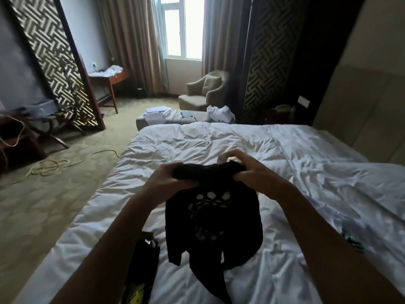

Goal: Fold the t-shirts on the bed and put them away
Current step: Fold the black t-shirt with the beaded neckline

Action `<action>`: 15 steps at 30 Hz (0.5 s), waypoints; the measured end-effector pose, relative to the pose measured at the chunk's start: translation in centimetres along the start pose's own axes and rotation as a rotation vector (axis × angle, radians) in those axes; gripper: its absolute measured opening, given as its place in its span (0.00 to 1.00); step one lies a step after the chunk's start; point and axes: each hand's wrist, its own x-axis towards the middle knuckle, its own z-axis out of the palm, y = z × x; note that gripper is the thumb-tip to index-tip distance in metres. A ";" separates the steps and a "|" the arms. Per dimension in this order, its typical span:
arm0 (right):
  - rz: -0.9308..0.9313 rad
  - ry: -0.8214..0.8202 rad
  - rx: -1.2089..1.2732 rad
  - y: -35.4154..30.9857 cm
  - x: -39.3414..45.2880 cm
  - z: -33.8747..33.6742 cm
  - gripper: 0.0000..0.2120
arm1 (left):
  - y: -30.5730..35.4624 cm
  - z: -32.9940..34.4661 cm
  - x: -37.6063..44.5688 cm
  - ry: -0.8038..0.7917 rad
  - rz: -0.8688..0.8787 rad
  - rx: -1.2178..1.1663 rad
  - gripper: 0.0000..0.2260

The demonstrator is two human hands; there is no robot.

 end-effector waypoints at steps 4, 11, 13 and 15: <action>0.137 -0.443 -0.064 -2.1 -0.3 0.1 0.21 | 3.1 -0.2 1.8 -0.018 0.151 0.093 0.15; 0.013 -0.166 -0.053 -1.2 0.2 -1.0 0.06 | 5.4 -3.2 3.3 -0.193 0.017 0.520 0.21; 0.002 -0.113 -0.105 -1.2 0.2 -1.6 0.03 | 5.0 -4.3 2.9 -0.240 -0.112 0.456 0.23; -0.021 -0.058 -0.158 -1.5 0.4 -1.9 0.04 | 4.5 -4.8 2.6 -0.212 -0.134 0.446 0.20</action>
